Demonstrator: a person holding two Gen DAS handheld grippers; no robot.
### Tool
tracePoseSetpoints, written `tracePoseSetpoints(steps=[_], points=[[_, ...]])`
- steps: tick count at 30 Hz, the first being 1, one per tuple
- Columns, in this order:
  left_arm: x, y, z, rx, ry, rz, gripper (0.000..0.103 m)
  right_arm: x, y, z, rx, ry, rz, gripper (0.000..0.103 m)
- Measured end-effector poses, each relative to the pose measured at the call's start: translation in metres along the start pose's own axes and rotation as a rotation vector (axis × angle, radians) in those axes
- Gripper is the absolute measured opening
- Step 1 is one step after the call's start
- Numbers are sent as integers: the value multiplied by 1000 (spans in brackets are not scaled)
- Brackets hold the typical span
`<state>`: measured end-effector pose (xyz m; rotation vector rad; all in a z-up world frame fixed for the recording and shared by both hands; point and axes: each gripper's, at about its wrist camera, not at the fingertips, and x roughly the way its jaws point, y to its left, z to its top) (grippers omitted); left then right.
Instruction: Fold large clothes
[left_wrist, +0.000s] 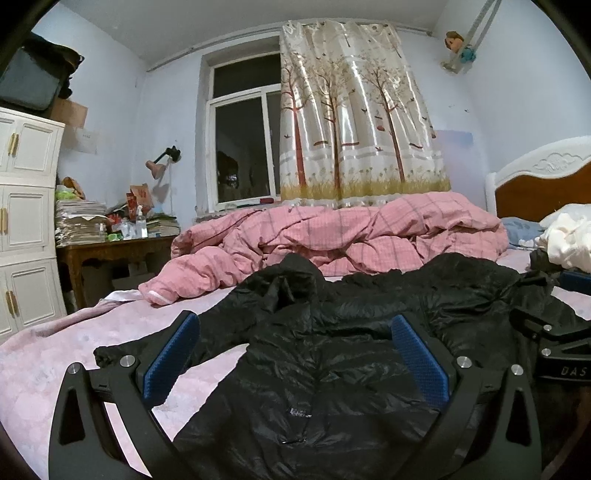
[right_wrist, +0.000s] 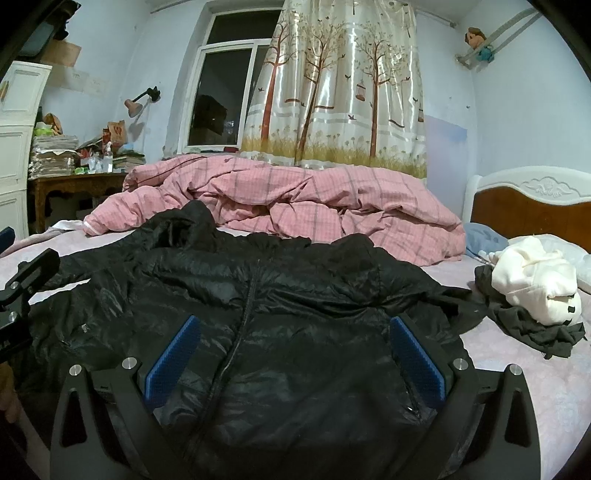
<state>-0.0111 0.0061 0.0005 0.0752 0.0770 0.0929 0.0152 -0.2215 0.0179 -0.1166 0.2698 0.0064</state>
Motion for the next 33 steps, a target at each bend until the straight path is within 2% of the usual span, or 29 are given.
tracePoseSetpoints(steps=[3,10,13,16,18,20,22,24,28,30,31,33], points=[[-4,5,1,-26,-14,23,103,1,0,1,4,3,2,102],[-5,9,3,-39,-18,3,103,0,-1,1,4,1,3,102],[-12,18,11,-49,-27,-9,103,-1,-4,7,-10,11,33,102],[-23,33,23,-47,-36,-27,103,-18,-34,23,12,-68,-31,102],[-29,46,26,-54,-37,4,103,-29,-58,25,62,-92,-90,102],[-32,60,22,-69,-7,25,103,-36,-80,22,129,-89,-124,102],[-27,72,12,-90,56,27,103,-39,-106,17,191,-50,-134,102],[-19,81,0,-105,140,27,103,-37,-120,13,181,-2,-110,102],[-10,98,-23,-168,289,1,103,-43,-132,0,171,29,-132,102],[-14,96,-32,-151,327,26,103,-47,-138,-14,185,65,-113,99],[-17,94,-36,-138,339,22,103,-49,-141,-25,199,94,-110,98],[-21,88,-42,-120,351,-3,100,-51,-144,-42,222,146,-113,89]])
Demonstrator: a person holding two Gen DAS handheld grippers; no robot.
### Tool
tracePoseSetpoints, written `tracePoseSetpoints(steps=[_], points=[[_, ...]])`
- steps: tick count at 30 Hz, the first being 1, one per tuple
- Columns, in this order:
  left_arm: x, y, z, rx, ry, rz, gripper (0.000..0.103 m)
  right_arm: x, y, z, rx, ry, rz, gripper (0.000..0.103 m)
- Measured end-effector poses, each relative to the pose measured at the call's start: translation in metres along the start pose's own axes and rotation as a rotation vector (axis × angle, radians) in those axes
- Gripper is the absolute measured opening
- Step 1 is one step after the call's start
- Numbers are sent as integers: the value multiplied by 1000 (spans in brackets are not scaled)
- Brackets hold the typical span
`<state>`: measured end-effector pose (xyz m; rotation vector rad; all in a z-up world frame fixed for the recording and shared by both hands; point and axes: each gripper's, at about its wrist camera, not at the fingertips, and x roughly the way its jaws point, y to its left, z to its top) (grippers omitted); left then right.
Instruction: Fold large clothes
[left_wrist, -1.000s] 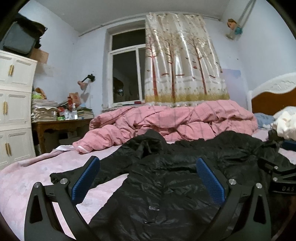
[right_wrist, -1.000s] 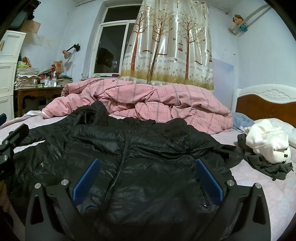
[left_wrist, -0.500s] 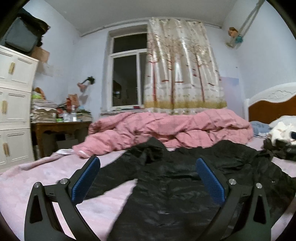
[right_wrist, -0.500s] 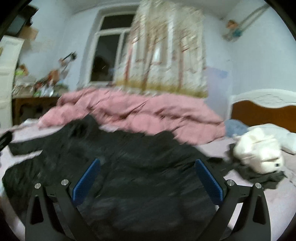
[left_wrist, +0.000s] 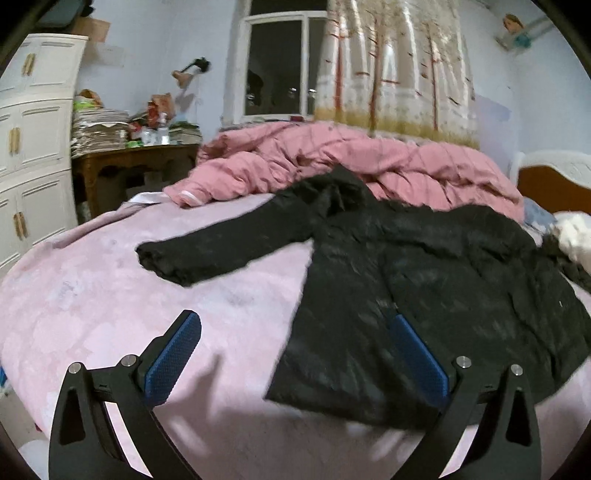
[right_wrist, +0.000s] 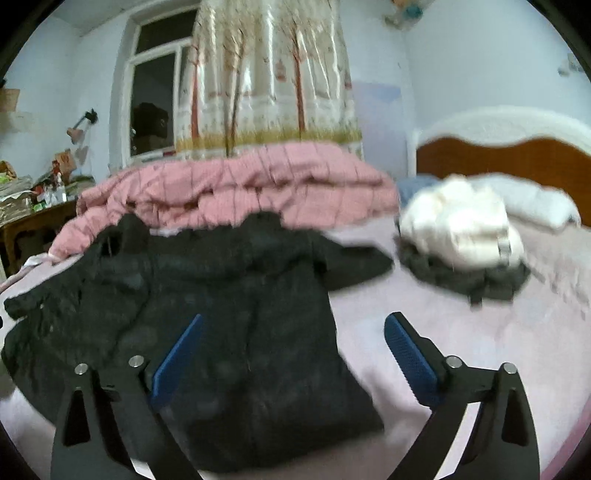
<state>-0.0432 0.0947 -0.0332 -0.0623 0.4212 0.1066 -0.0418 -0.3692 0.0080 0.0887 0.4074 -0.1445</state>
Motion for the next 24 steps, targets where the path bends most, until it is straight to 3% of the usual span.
tracePoseSetpoints(steps=[3,5,8,9,12,14,16,17,18,20,22,24], points=[[4,-10,-2,38,32,-29,88,0,-12,-18,47,63,18,75],[11,-12,-2,50,67,-28,85,3,-22,-24,101,97,32,72],[26,-9,-4,25,153,-30,74,10,-37,-31,163,131,-35,66],[30,-6,-6,7,182,-50,70,12,-43,-32,188,143,-45,66],[49,2,-10,-49,314,-225,68,31,-50,-36,241,236,38,66],[46,6,-8,-82,297,-228,62,41,-49,-39,249,280,66,66],[42,-6,-10,-17,286,-224,44,42,-44,-38,232,274,42,64],[40,-13,-11,18,278,-233,29,44,-41,-39,223,278,33,57],[36,-18,-11,52,255,-233,16,44,-40,-40,215,280,21,37],[24,-22,-11,78,188,-227,10,40,-37,-40,228,266,38,5],[6,-18,-6,61,96,-229,8,19,-33,-33,213,171,18,4],[-13,-9,5,19,17,-245,7,-14,-23,-23,146,7,18,4]])
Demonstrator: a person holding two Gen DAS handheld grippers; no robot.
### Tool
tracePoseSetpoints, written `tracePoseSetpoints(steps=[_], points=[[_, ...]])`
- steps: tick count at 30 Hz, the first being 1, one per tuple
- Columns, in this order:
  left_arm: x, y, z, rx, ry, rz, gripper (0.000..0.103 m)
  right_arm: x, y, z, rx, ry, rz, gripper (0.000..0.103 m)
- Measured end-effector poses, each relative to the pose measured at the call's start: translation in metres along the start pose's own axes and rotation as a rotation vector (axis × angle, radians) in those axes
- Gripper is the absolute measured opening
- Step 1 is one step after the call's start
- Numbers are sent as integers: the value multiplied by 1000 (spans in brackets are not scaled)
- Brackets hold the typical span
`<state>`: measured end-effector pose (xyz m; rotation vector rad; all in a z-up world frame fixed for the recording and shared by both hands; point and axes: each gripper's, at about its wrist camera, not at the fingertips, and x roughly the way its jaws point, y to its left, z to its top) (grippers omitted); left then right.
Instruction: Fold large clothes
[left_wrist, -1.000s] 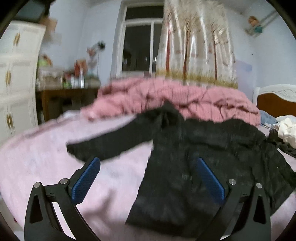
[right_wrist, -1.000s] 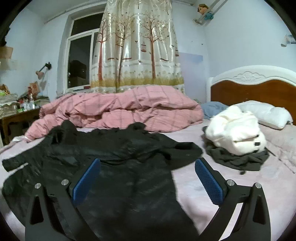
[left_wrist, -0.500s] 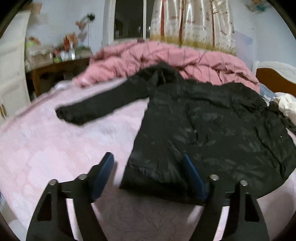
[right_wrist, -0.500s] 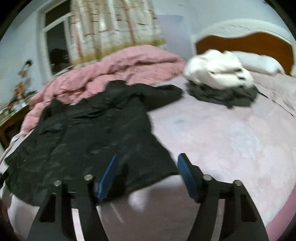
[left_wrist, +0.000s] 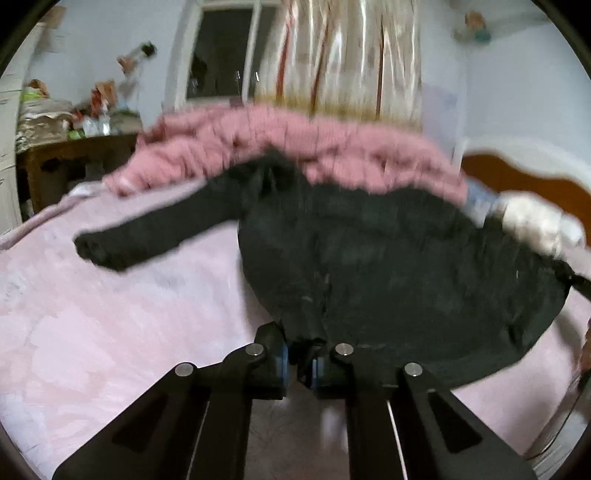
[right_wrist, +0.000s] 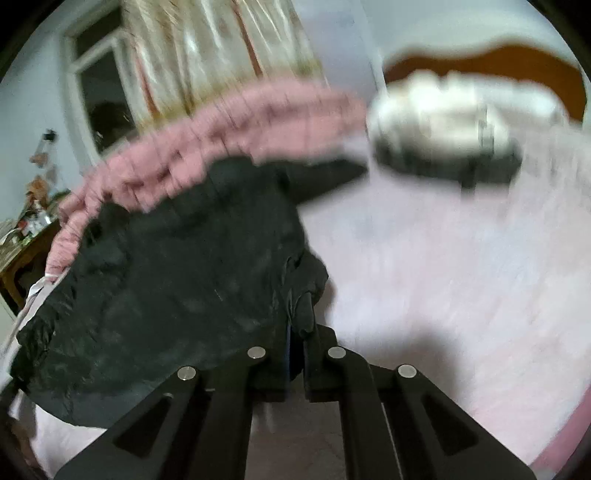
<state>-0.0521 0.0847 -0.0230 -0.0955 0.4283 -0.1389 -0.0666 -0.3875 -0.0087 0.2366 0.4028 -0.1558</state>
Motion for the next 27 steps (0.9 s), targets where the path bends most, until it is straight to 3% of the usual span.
tracePoseSetpoints(steps=[3,4,6,9,14,17,22,27], points=[[-33,8,16,-61,-106,24,7,-42,20,3,-90,-180,-45,4],[-47,11,20,-87,-137,27,7,-53,26,4,-101,-196,-85,4],[-67,15,29,-103,-176,37,7,-80,29,3,-54,-221,-61,4],[-82,16,35,-92,-179,43,7,-106,33,4,-39,-252,-36,4],[-75,12,37,-87,-135,83,7,-109,41,9,-82,-254,-52,4],[-40,6,55,-53,-55,146,8,-89,44,22,-106,-239,-86,4],[43,-1,91,42,17,183,9,-1,59,75,-150,-115,-81,4],[134,8,104,28,213,176,10,84,76,102,-192,8,-82,4]])
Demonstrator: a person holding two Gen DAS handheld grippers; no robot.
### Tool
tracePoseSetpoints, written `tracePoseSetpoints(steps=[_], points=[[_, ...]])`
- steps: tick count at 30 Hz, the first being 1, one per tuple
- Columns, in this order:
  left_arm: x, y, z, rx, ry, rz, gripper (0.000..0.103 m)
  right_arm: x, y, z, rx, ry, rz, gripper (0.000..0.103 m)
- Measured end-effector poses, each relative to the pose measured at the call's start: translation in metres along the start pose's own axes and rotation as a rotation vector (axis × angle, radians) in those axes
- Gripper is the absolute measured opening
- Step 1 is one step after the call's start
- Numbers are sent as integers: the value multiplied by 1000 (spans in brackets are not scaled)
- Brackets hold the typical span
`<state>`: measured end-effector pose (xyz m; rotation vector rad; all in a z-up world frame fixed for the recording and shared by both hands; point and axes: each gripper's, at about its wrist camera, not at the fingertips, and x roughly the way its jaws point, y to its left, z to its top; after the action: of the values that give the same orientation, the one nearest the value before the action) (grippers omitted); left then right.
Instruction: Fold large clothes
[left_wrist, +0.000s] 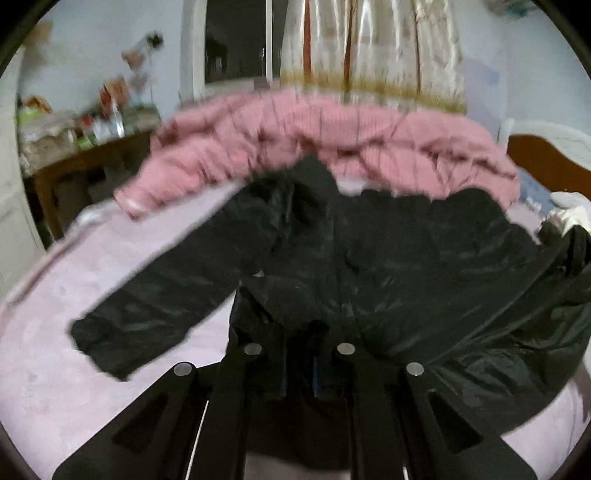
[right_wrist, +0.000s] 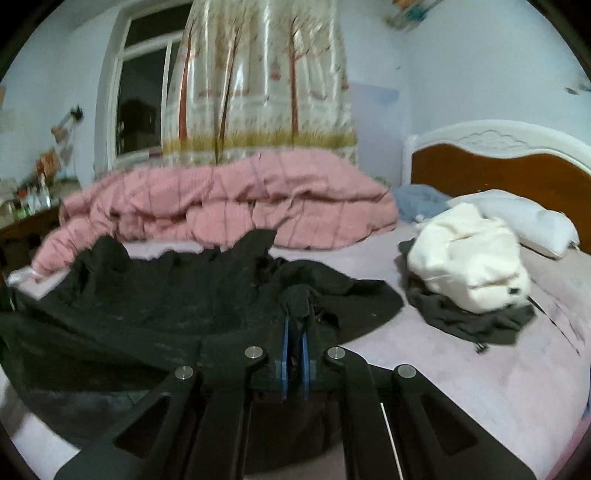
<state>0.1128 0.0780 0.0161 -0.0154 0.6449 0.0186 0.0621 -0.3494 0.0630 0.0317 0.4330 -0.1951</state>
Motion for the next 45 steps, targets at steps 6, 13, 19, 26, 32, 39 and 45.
tracePoseSetpoints(steps=[6,13,19,26,32,39,45], points=[[48,4,0,-46,93,-25,19,70,10,-17,26,95,-16,4],[32,16,-8,-46,-54,64,45,94,3,-23,66,149,5,43],[-29,21,-10,-38,-286,74,74,50,-30,-20,169,-4,-24,83],[-33,-5,-16,18,-227,-56,77,25,-22,-23,151,-37,94,84],[-8,-40,-25,101,-31,-130,77,20,28,-40,12,52,276,85],[6,-59,-40,140,52,-143,77,26,78,-57,-145,193,453,85],[40,-55,-43,95,177,-146,84,67,91,-72,-157,378,443,89]])
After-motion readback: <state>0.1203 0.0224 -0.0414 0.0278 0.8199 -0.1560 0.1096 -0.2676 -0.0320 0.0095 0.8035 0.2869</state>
